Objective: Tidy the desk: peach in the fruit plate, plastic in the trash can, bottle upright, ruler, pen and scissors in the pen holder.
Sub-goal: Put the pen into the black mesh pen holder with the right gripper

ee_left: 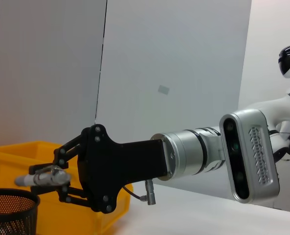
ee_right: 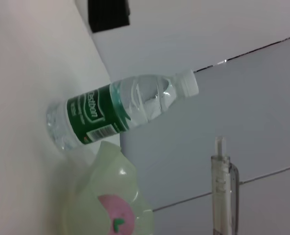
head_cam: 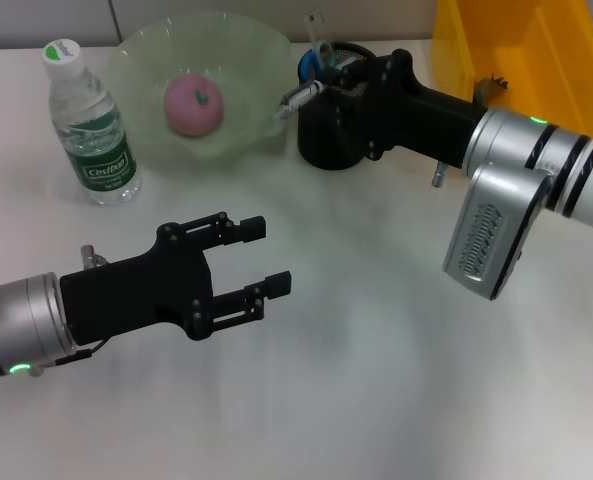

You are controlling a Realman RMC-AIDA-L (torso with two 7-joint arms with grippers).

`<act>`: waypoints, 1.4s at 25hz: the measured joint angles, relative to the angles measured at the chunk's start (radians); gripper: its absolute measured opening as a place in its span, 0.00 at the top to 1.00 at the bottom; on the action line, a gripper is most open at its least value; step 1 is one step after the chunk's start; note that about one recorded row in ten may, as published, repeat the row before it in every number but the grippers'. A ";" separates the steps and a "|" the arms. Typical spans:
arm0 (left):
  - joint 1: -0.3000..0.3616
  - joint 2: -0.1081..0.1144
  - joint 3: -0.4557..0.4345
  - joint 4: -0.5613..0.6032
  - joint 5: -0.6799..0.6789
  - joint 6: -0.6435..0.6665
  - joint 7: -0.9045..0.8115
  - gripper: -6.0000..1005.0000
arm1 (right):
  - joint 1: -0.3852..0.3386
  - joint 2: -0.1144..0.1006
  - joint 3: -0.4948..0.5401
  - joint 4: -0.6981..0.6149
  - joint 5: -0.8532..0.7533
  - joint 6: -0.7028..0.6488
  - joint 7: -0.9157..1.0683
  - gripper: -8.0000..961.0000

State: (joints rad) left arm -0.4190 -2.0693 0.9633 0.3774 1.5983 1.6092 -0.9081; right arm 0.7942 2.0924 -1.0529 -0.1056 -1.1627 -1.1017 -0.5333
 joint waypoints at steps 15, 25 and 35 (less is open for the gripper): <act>0.002 0.000 0.007 0.000 0.000 0.002 0.000 0.33 | 0.017 0.000 0.014 -0.005 0.005 0.023 0.444 0.86; 0.000 0.000 0.008 0.000 0.000 0.006 0.000 0.33 | 0.032 0.000 0.015 -0.013 0.025 0.061 0.751 0.86; 0.003 0.000 0.008 0.000 0.000 0.011 0.002 0.33 | 0.028 0.000 0.013 -0.008 0.082 0.063 0.937 0.86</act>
State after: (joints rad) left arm -0.4156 -2.0693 0.9710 0.3774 1.5984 1.6199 -0.9059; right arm 0.8221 2.0923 -1.0400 -0.1137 -1.0810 -1.0382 0.4036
